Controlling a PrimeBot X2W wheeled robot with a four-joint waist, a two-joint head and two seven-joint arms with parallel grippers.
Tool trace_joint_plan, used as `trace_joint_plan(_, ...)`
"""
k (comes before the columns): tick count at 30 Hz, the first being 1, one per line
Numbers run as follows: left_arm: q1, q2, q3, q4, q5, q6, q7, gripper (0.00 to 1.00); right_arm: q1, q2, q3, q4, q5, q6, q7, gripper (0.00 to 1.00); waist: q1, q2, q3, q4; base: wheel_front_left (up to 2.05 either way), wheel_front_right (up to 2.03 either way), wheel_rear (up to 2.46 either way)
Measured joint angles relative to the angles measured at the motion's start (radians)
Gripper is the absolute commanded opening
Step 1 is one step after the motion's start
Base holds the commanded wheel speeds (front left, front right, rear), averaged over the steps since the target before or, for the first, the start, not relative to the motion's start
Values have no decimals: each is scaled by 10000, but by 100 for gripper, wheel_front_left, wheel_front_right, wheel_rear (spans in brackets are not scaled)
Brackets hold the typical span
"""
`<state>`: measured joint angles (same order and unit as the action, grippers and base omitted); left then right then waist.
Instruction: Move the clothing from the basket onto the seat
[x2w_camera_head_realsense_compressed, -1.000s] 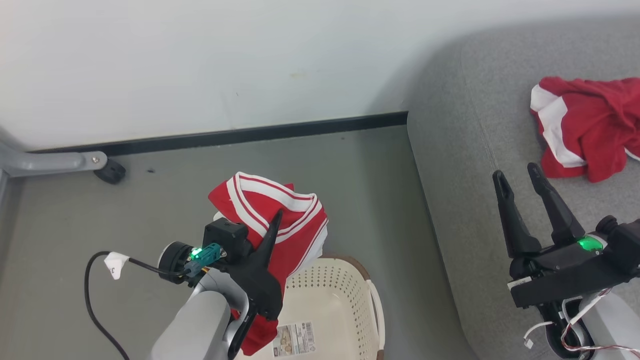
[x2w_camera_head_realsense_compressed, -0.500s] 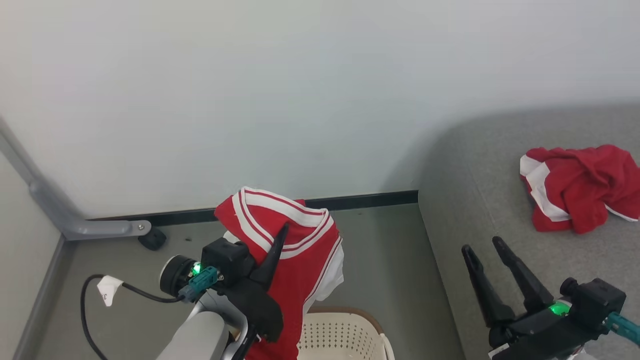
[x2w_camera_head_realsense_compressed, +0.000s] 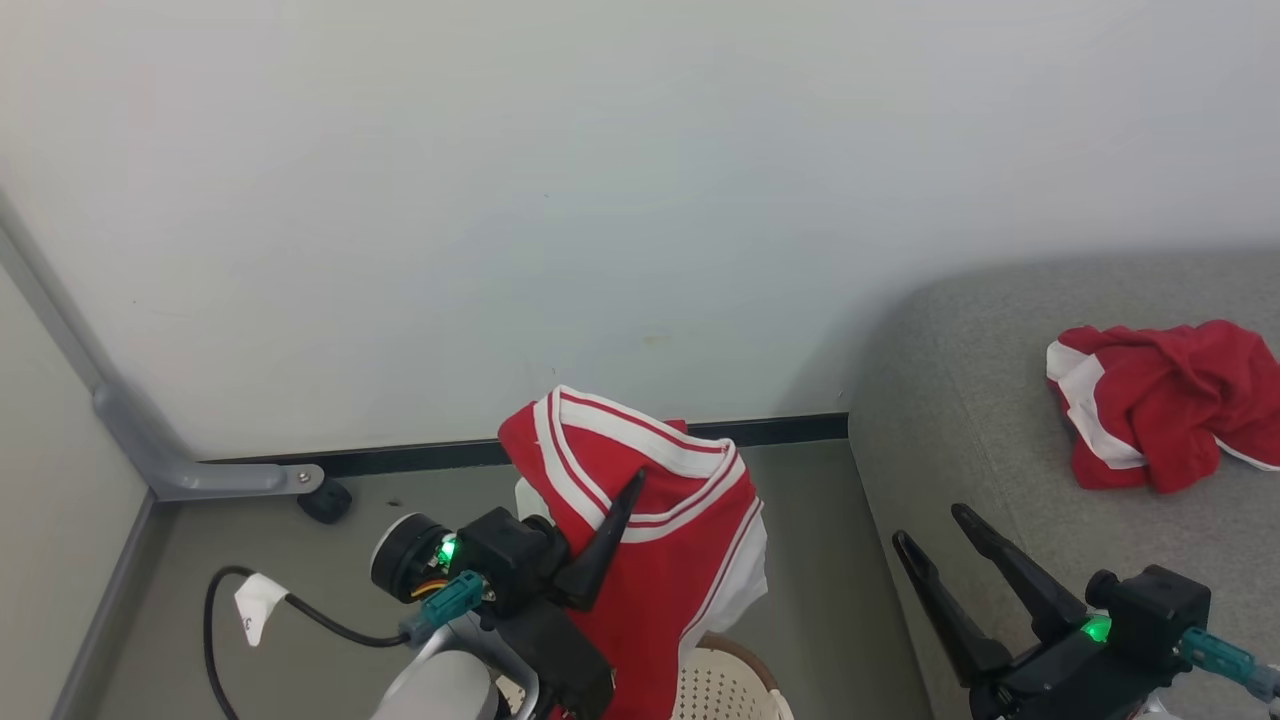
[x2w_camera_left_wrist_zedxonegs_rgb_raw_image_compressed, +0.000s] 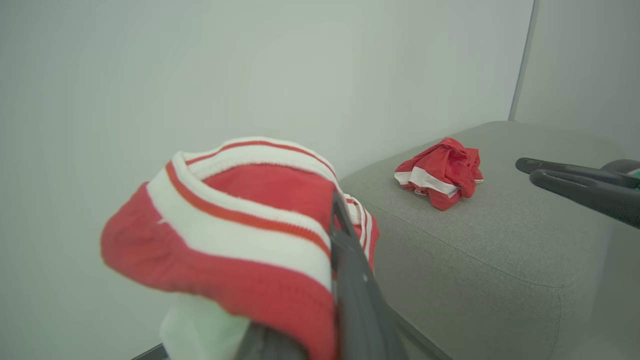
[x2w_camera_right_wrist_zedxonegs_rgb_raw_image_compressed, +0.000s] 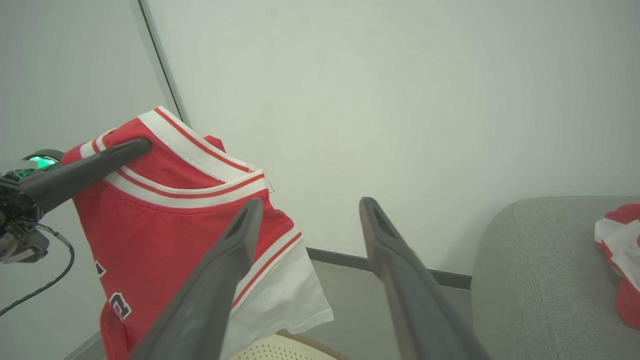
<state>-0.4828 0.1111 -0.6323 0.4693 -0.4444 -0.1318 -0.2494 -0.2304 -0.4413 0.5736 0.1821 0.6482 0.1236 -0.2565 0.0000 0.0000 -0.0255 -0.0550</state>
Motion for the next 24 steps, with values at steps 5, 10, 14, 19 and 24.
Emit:
trace_joint_plan(5, 46, -59, -510, -366, 59, 0, 0, 0, -435, -295, 677, 211, 247, 0, 0, 100, 0, 0, 22, 126, 0, 0, 0)
trace_joint_plan(10, 30, -132, -792, -529, 73, 0, 0, 0, -633, -217, 1710, 336, 372, 0, 0, 100, 0, 0, 74, 329, 0, 0, 0)
trace_joint_plan(14, -25, -167, -878, -616, 73, 0, 2, 0, -1170, 29, 2452, 545, 380, 0, 2, 100, 1, 0, 137, 455, 0, 0, 0)
trace_joint_plan(19, -123, -165, -1043, -748, 73, 0, 10, 0, -1681, 94, 2782, 880, 408, 2, 2, 100, 1, 0, 205, 528, 0, 0, 0)
trace_joint_plan(24, -220, -104, -1158, -872, 73, 0, 12, 0, -2137, -309, 2899, 1164, 589, 2, 0, 100, 1, 1, 255, 567, 0, 0, 0)
